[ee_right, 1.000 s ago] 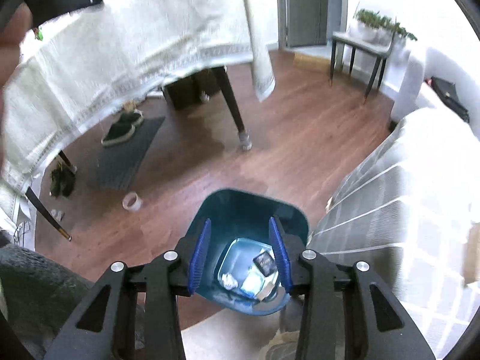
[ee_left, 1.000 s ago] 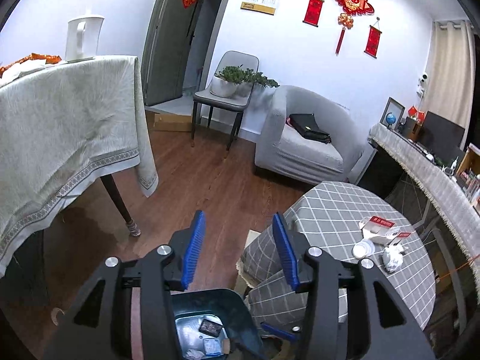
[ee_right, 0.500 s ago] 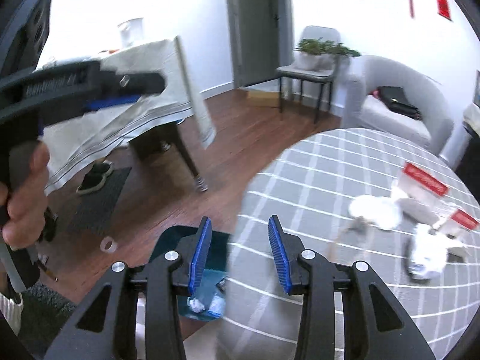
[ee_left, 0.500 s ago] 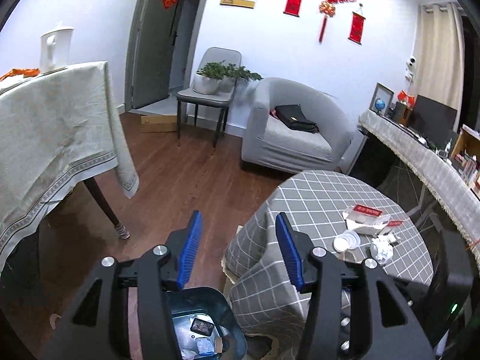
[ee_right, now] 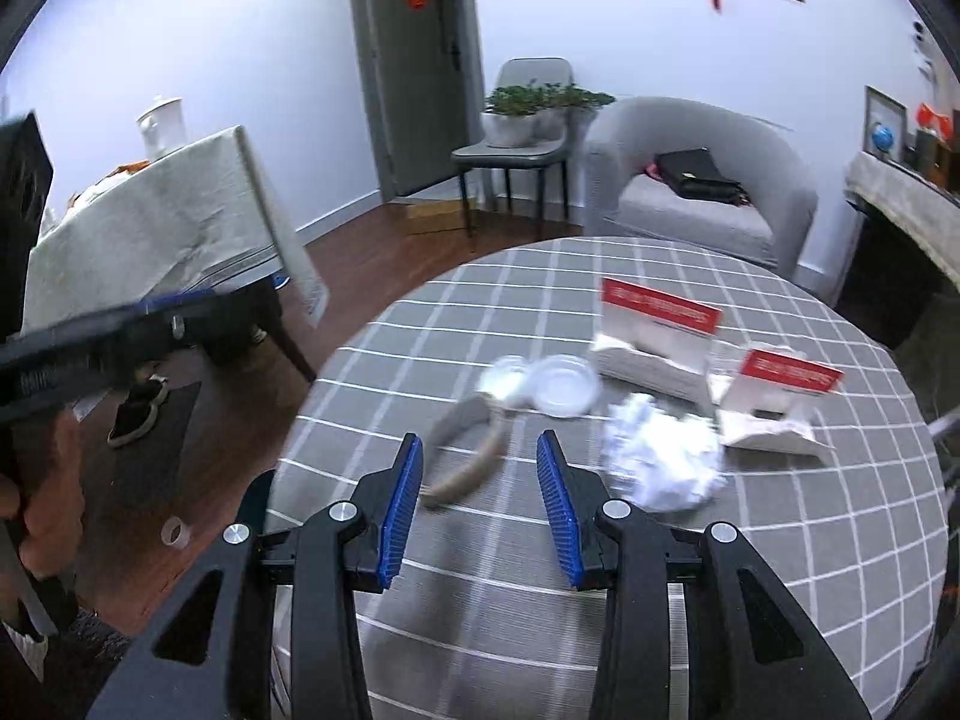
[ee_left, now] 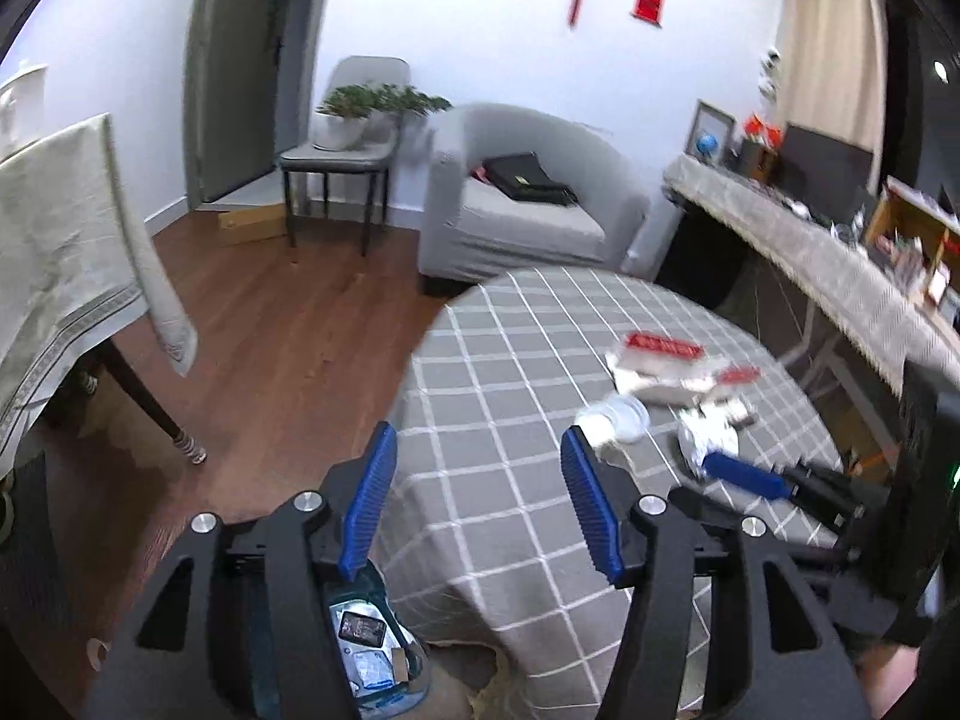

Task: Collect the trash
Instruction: 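Move both open tools back over the table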

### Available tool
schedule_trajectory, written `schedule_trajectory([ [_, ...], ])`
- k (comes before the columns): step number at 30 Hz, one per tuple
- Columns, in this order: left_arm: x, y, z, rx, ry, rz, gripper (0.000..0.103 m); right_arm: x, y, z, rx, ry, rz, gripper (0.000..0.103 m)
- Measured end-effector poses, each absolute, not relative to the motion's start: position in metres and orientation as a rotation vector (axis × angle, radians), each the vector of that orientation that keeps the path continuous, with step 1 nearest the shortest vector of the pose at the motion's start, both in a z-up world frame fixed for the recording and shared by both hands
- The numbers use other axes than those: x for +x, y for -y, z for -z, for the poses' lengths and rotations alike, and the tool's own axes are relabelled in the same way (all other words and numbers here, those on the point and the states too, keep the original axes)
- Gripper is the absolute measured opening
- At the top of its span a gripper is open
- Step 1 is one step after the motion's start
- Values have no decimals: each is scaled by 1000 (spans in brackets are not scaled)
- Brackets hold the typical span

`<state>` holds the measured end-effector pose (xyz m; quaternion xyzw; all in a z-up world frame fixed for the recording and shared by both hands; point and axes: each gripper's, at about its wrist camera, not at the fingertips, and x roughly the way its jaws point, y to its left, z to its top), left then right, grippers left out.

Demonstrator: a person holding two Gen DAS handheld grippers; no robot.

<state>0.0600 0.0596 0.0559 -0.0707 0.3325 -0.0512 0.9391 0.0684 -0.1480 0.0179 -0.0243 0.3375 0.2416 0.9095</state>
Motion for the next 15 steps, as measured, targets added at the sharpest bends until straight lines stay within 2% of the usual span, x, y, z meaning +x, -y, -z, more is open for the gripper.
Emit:
schedule_trajectory([
  [8, 70, -11, -27, -86, -745, 175, 63, 75, 187, -21, 16, -696, -443, 60],
  [10, 72, -2, -22, -85, -758, 189, 63, 76, 197, -18, 34, -702, -423, 69],
  [15, 80, 18, -12, -45, -780, 201, 63, 82, 222, -8, 106, -742, -402, 74],
])
